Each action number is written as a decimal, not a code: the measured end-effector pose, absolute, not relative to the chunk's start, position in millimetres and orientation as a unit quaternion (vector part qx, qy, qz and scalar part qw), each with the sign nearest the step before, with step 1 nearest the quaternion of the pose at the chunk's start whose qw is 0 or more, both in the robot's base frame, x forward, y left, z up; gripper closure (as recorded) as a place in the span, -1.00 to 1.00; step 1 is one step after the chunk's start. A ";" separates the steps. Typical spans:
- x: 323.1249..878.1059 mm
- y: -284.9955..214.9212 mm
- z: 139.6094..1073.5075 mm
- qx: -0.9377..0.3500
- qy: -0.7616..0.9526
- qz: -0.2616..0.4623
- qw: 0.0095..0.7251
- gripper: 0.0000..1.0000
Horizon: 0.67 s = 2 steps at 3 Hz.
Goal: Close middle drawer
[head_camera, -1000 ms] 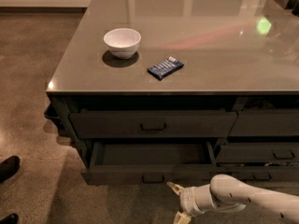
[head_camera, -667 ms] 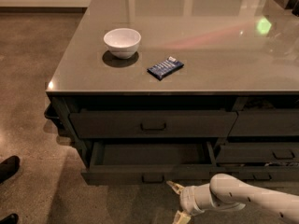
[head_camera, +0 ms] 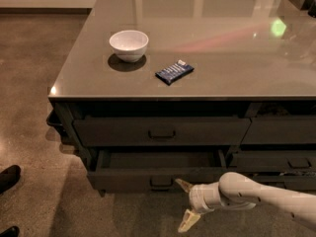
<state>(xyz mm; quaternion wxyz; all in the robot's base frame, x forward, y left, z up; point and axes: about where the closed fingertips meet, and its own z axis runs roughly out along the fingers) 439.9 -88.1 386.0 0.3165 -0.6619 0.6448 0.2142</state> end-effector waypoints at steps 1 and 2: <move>468.8 -89.8 388.4 -0.676 0.641 0.191 0.309 -1.00; 468.8 -89.8 388.4 -0.676 0.641 0.191 0.309 -1.00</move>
Offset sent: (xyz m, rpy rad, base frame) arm 0.0219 -0.0026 0.0022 -0.0358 -0.0228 0.0060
